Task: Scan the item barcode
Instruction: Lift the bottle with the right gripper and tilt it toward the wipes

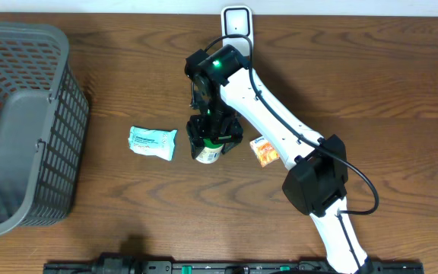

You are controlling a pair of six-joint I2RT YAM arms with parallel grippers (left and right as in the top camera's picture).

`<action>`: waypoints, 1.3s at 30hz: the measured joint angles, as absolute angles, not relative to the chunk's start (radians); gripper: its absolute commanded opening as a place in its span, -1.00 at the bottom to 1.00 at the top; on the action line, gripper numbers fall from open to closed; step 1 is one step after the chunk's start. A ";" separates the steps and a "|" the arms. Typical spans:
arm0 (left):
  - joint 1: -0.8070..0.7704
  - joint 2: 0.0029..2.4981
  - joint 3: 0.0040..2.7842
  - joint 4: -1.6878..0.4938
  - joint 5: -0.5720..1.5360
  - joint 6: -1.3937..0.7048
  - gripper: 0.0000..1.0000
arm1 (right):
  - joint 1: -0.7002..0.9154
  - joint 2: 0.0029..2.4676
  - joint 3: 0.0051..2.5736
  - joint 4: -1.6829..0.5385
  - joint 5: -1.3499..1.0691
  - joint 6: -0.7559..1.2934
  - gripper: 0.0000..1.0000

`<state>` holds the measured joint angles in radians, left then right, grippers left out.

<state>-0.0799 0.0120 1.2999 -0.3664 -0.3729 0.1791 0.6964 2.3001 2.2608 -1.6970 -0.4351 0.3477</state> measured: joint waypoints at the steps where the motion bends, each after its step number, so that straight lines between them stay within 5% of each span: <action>1: -0.080 0.012 1.300 -0.366 -0.373 0.179 0.68 | 0.696 2.300 2.260 -1.697 -0.440 0.347 0.31; 8: -0.080 0.012 1.300 -0.366 -0.373 0.179 0.68 | 0.696 2.300 2.261 -1.697 -0.481 0.347 0.33; 31: -0.080 0.012 1.300 -0.366 -0.373 0.179 0.68 | 0.682 2.300 2.260 -1.697 -0.806 0.387 -0.06; 39: -0.080 0.012 1.300 -0.366 -0.373 0.149 0.68 | 0.681 2.300 2.261 -1.696 -0.868 0.585 -0.09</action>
<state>-0.0803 0.0120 1.3003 -0.3664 -0.3729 0.1486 0.6807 2.3001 2.2608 -1.6962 -0.8684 0.5854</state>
